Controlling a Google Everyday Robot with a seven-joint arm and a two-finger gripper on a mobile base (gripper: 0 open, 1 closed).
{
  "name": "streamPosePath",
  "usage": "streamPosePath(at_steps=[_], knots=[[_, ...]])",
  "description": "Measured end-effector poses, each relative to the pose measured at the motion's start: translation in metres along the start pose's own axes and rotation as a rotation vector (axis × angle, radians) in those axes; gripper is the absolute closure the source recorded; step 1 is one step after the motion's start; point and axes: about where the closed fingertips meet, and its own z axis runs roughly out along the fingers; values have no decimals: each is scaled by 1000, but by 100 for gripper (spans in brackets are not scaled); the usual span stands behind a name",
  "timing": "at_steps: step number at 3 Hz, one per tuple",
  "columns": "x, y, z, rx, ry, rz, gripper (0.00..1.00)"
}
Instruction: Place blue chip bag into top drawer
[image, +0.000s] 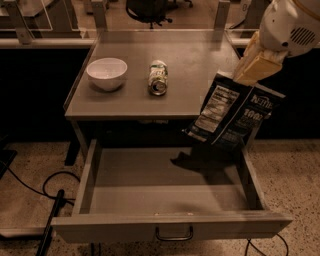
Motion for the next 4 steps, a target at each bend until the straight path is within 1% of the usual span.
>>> streamPosePath(at_steps=[1, 2, 3, 4], knots=[[-5, 9, 23, -36, -43, 56, 100], [-18, 22, 57, -102, -109, 105, 100], [-32, 35, 87, -163, -167, 137, 100], [-33, 37, 88, -167, -171, 138, 100]])
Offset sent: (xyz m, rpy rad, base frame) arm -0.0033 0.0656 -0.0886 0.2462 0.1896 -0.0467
